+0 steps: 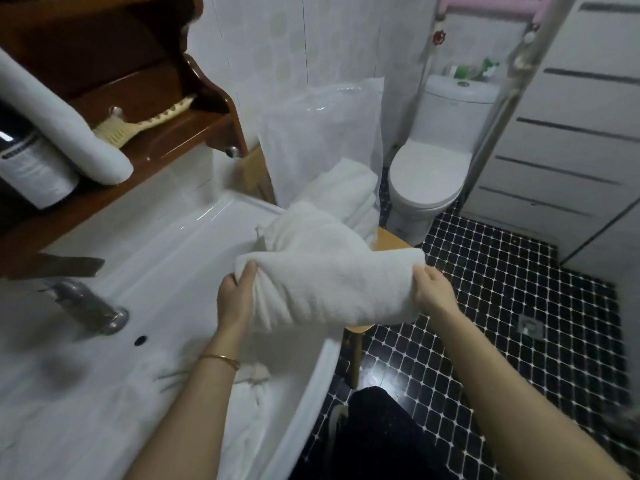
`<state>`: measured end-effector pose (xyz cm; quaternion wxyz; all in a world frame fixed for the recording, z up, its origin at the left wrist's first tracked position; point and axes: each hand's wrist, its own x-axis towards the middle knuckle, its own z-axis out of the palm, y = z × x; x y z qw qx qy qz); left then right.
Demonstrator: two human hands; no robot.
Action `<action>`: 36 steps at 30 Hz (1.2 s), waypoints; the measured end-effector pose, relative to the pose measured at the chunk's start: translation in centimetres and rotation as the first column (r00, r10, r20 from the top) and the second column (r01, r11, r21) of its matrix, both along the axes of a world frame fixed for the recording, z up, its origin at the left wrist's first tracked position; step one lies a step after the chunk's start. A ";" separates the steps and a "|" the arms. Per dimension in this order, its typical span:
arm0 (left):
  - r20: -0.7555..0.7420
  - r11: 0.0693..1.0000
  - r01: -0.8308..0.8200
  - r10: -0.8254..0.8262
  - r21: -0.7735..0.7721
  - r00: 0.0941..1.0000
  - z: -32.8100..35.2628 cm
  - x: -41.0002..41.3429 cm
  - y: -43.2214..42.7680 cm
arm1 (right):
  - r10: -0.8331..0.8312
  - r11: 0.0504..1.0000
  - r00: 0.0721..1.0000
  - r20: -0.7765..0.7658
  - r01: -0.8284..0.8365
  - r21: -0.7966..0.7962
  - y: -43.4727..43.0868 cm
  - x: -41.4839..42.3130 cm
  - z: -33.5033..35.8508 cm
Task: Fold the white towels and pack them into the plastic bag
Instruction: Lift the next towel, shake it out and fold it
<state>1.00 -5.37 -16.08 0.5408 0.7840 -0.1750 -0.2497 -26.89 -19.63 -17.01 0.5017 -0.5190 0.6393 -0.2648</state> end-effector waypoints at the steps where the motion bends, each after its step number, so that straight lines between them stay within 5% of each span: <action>1: -0.005 0.998 -0.013 0.013 0.061 1.000 -0.4 0.3 -0.7 | 0.013 0.999 0.999 0.049 -0.015 0.047 0.0 0.0 -0.4; 6: -0.016 0.977 -0.019 0.023 0.211 1.000 -2.0 0.9 -1.8 | -0.031 0.987 0.995 0.091 0.016 0.160 0.3 1.4 -2.8; 11: -0.438 0.984 0.172 -0.170 -0.036 0.883 -3.3 -0.1 0.1 | -0.203 0.947 0.978 -0.046 0.208 0.246 -0.4 2.7 -4.7; 16: -0.624 0.991 0.028 -0.106 -0.133 0.774 -5.5 -1.0 1.5 | -0.123 0.969 0.978 -0.169 0.155 0.190 -2.0 2.6 -5.2; 19: -0.589 0.988 -0.106 0.018 -0.114 0.808 -5.6 -1.2 1.2 | -0.054 0.984 0.967 -0.250 0.094 0.152 -3.0 2.5 -4.3; 24: -0.306 0.933 -0.334 0.282 -0.133 0.909 -3.3 -2.3 0.4 | 0.171 0.982 0.887 -0.428 -0.121 0.142 -4.5 2.4 -1.3; 27: -0.213 0.944 -0.326 0.309 -0.054 0.927 -2.1 -2.2 0.7 | 0.218 0.976 0.839 -0.499 -0.176 0.130 -4.7 2.5 0.7; 30: -0.249 0.970 -0.235 0.241 0.054 0.938 -2.1 -1.6 0.5 | 0.116 0.972 0.782 -0.613 -0.217 -0.093 -2.5 3.2 2.3; 31: -0.242 0.978 -0.190 0.205 0.082 0.949 -2.1 -1.2 0.2 | 0.075 0.915 0.758 -0.648 -0.310 -0.257 -1.1 3.6 2.5; 33: -0.202 0.987 -0.092 0.117 0.129 0.972 -1.7 -0.3 -0.6 | 0.169 0.657 0.745 -0.645 -0.573 -0.490 2.1 4.8 2.7; 36: -0.197 0.986 -0.002 0.036 0.166 0.980 -0.8 1.4 -1.7 | 0.351 0.372 0.456 -0.818 -0.870 -0.324 5.2 6.1 1.2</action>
